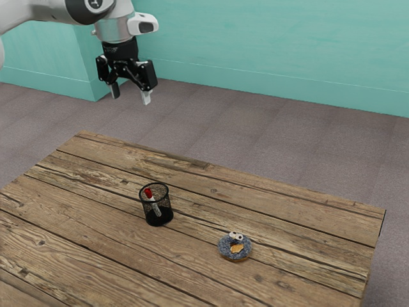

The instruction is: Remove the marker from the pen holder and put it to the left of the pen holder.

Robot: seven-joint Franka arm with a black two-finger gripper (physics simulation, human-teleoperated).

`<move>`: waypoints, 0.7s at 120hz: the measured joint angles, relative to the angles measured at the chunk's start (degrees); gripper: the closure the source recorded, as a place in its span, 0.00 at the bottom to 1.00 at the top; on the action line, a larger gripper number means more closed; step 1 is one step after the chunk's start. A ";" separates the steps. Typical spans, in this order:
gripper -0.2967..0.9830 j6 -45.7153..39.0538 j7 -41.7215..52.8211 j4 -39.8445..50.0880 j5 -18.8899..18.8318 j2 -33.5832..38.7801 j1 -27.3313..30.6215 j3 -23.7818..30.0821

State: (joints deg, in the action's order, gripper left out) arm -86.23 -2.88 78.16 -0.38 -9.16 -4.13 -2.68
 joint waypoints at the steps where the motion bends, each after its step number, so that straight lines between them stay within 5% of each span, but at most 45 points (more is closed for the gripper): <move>1: 0.23 0.00 -0.02 0.00 0.00 0.00 0.00 0.01; 28: 0.23 -0.11 -0.37 0.40 -0.07 0.14 -0.03 -0.14; 53: 0.23 -17.79 -0.68 34.26 -0.90 13.35 0.05 0.13; 84: 0.23 -33.87 -1.01 42.63 -1.17 11.48 -0.18 -0.04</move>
State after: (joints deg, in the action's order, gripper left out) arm -120.09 -3.89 120.79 -1.55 2.31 -4.32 -2.72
